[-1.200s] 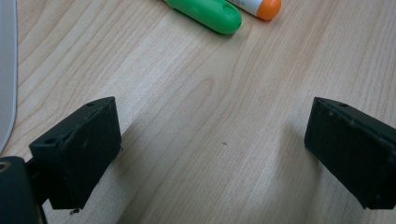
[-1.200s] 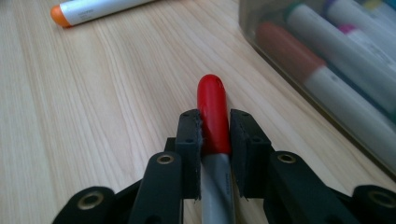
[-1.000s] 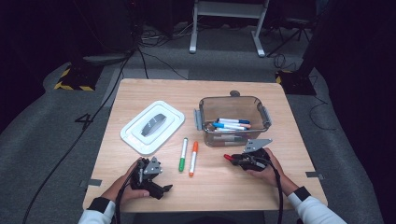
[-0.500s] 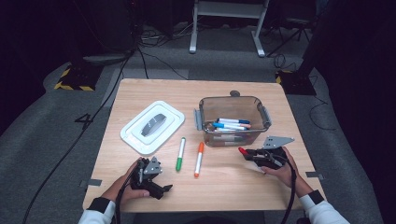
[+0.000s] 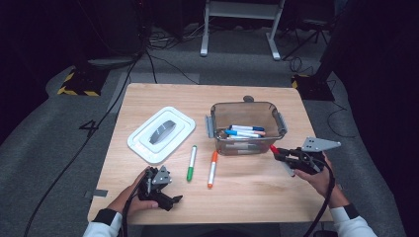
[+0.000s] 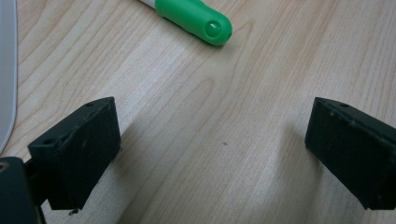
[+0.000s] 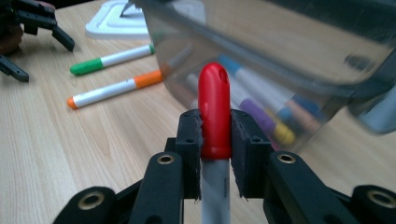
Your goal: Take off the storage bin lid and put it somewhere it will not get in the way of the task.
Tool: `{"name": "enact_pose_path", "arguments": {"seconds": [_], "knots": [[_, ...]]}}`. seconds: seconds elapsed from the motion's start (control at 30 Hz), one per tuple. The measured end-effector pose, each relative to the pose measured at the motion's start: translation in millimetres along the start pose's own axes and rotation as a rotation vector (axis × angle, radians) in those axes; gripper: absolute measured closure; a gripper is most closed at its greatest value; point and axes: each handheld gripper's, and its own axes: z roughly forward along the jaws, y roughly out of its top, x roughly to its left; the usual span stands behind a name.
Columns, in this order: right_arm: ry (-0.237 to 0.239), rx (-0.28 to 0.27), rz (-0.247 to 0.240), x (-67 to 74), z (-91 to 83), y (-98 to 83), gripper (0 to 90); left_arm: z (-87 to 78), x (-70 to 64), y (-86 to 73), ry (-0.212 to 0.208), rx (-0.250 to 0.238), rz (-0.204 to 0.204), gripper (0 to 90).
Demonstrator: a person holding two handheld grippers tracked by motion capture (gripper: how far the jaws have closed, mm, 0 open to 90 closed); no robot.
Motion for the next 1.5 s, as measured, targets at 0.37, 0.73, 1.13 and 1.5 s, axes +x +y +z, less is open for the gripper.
{"name": "enact_pose_path", "arguments": {"seconds": [0.37,0.73,1.13,1.5], "knots": [[-0.06,-0.085,-0.1,-18.3,-29.2,66.8,74.7,0.1,0.0,0.0,0.0,-0.001,-0.001,3.7],[-0.043,-0.06,-0.161,-37.3,-0.9,125.6,74.8,0.1,0.1,0.1,-0.001,-0.001,0.0,3.6],[0.018,0.109,-0.235,-39.1,72.5,141.0,74.8,0.0,0.5,-0.1,-0.003,0.0,0.001,3.6],[0.105,0.33,-0.296,-47.4,118.5,127.4,74.7,-0.2,0.8,-0.2,-0.005,0.001,0.004,3.7]]}}
